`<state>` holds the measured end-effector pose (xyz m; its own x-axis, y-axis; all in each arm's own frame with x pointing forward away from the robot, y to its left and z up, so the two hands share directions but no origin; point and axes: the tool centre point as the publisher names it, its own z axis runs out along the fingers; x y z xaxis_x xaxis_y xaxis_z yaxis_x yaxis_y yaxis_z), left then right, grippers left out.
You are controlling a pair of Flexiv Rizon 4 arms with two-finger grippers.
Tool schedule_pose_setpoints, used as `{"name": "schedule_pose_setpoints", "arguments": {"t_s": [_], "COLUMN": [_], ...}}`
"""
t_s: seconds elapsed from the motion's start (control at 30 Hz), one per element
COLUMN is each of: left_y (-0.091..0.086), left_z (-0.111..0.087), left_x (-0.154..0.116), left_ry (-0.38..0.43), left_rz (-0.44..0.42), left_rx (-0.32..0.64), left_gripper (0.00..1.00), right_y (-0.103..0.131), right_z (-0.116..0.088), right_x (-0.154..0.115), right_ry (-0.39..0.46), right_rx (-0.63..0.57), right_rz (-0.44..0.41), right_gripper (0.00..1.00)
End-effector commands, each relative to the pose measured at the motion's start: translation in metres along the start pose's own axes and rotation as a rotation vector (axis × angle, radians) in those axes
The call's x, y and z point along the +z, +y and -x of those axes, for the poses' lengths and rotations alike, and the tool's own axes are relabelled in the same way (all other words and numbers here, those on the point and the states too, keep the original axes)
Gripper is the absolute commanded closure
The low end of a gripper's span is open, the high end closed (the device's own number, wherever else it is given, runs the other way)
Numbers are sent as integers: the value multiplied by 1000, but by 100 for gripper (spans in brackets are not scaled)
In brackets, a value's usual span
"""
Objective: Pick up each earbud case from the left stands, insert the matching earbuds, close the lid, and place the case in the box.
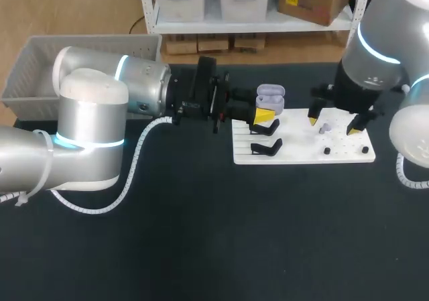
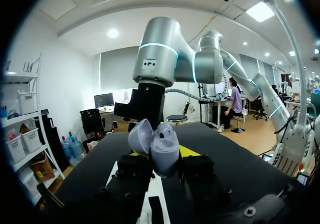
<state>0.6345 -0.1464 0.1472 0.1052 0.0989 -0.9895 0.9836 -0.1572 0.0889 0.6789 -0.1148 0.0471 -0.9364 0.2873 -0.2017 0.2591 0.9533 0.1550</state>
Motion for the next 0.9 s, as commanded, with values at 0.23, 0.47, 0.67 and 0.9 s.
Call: {"name": "schedule_pose_setpoints", "arguments": {"t_s": [0.23, 0.47, 0.67, 0.9], "left_y": [-1, -1, -1, -1], "left_z": [0, 0, 0, 0], "left_x": [0, 0, 0, 0], "left_ry": [1, 1, 1, 1], "left_rz": [2, 2, 2, 2], "left_rx": [1, 1, 1, 1], "left_gripper": [100, 100, 100, 100], "right_y": [2, -3, -3, -1], "right_z": [14, 21, 24, 23], "right_x": [19, 29, 32, 36], "right_ry": [35, 64, 71, 78], "right_rx": [-2, 10, 9, 8], "right_rz": [-1, -2, 1, 4], "right_gripper": [42, 43, 53, 55]}}
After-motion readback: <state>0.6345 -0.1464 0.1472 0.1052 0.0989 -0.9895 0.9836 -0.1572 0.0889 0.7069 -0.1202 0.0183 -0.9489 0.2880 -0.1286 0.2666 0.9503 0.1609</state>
